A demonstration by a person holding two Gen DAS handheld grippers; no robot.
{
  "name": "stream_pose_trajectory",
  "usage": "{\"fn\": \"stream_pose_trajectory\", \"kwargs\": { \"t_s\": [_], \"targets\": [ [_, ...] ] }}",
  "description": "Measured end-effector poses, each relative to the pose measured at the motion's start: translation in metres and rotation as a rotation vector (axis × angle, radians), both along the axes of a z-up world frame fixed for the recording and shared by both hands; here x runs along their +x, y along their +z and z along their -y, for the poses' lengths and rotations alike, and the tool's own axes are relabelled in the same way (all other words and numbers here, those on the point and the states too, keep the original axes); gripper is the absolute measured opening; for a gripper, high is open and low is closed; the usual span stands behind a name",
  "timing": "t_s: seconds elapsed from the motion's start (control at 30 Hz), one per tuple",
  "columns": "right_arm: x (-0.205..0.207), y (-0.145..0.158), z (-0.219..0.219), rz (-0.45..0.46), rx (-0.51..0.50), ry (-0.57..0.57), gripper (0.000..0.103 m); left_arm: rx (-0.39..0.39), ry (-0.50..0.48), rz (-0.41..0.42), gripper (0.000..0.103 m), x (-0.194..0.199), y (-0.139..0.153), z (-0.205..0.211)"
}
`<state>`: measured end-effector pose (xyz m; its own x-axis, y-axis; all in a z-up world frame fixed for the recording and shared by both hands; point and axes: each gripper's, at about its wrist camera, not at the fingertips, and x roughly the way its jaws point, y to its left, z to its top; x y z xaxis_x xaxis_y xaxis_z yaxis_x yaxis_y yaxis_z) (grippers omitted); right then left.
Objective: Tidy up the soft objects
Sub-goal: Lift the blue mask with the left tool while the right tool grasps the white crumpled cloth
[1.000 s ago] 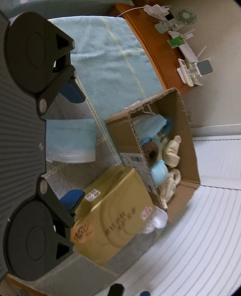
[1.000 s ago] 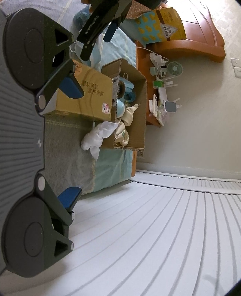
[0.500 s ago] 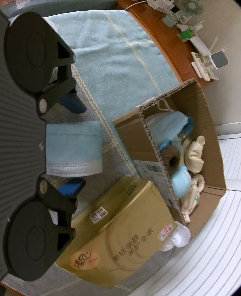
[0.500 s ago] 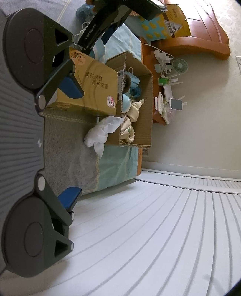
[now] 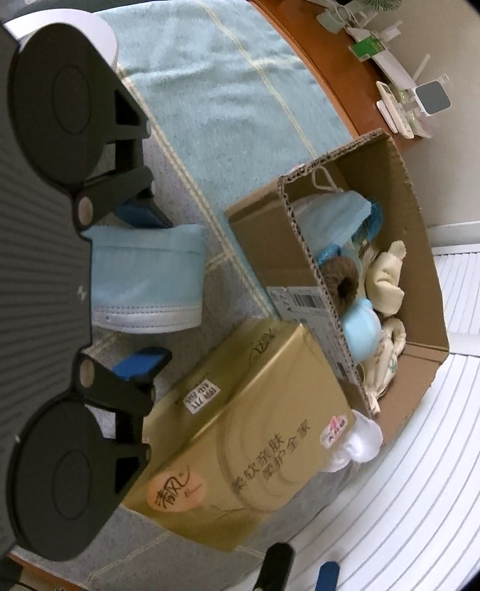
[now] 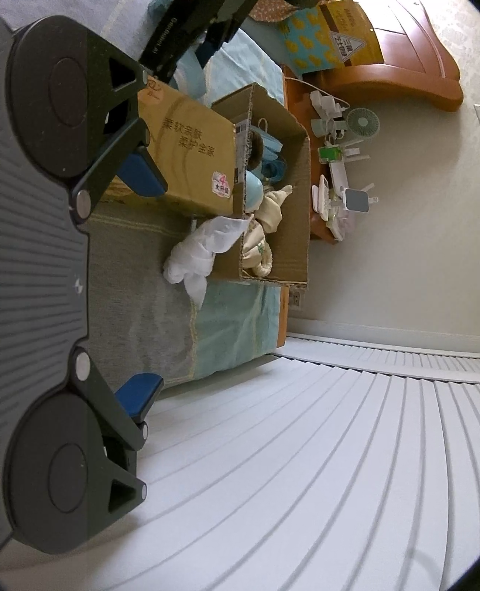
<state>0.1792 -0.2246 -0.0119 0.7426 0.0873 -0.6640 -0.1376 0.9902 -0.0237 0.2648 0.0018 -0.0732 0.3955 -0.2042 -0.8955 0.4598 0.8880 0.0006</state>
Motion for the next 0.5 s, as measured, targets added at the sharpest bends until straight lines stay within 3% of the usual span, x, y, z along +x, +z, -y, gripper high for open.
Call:
{"fn": "stream_pose_trajectory", "kwargs": {
  "t_s": [0.17,0.33,0.5],
  "targets": [
    [0.015,-0.005,0.001,0.017,-0.017,0.014,0.101,-0.007,0.000,0.002,0.068,0.000,0.000,-0.001],
    [0.035,-0.015,0.004,-0.012,-0.005,0.037,0.085,-0.012,-0.004,0.006,0.068,-0.001,0.000,-0.001],
    [0.051,-0.029,0.005,-0.059,0.025,0.083,0.077,-0.013,-0.008,0.006,0.068,0.000,0.000,-0.001]
  ]
}}
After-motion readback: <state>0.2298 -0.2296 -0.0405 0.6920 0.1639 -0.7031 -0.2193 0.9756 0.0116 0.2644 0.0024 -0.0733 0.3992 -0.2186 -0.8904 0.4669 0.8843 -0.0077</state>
